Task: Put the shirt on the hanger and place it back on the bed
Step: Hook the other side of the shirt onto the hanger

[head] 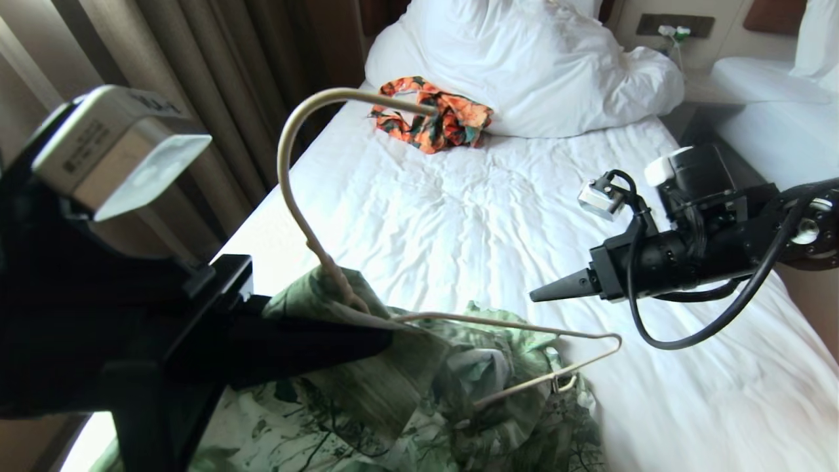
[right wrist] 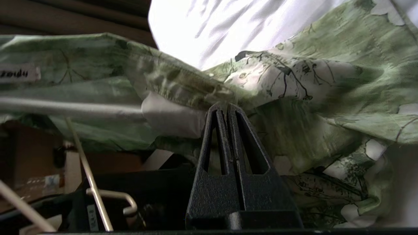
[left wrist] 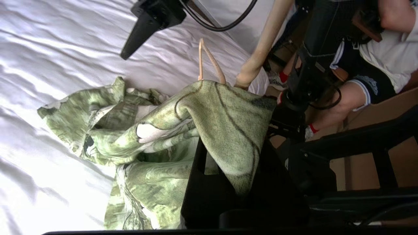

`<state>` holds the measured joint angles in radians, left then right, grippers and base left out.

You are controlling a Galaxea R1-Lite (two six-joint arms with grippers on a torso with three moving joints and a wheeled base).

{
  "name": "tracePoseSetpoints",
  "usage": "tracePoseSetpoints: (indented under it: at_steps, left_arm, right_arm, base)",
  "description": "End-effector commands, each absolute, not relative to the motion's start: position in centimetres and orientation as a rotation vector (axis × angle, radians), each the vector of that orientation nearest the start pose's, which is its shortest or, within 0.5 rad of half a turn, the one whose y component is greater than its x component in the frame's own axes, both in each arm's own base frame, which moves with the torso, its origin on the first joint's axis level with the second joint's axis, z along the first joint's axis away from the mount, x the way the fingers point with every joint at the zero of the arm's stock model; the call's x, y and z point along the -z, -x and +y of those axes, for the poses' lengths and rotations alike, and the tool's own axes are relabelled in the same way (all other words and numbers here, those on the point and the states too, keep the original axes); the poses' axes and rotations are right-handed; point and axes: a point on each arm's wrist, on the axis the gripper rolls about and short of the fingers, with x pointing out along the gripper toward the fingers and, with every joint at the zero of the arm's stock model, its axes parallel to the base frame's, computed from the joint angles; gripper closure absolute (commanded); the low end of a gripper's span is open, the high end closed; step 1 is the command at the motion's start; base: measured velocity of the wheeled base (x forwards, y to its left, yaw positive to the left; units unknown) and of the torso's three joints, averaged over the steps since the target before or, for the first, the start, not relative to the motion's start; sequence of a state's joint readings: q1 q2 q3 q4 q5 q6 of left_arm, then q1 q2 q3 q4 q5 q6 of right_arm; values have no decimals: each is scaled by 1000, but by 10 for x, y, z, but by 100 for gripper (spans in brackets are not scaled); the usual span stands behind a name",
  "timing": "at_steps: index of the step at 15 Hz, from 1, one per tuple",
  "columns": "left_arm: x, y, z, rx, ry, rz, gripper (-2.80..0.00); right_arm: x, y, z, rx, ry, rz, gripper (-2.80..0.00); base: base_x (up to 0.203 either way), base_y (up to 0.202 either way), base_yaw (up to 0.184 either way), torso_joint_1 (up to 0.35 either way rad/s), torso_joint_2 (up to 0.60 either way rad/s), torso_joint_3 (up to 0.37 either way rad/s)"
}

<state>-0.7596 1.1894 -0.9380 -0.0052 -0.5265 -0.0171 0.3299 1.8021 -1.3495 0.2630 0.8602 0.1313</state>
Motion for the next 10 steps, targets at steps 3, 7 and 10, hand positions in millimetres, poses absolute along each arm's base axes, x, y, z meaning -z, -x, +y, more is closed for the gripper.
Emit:
tracePoseSetpoints:
  at_steps: [3,7,10]
  left_arm:
    - [-305,-109,-118,1243,38,207,0]
    - [-314,-109,-117,1237,43,172,0]
    - [-315,-112,-119,1236,44,177,0]
  right_arm:
    - [-179,-304,96,-1310,-378,828,0]
    - [-168,-297,114,-1376,-353,862,0]
    - [-168,-293,131,-1434,-310,825,-280]
  base:
    - [0,0,0,0,0,0]
    - [0,0,0,0,0,0]
    - [0,0,0,0,0,0]
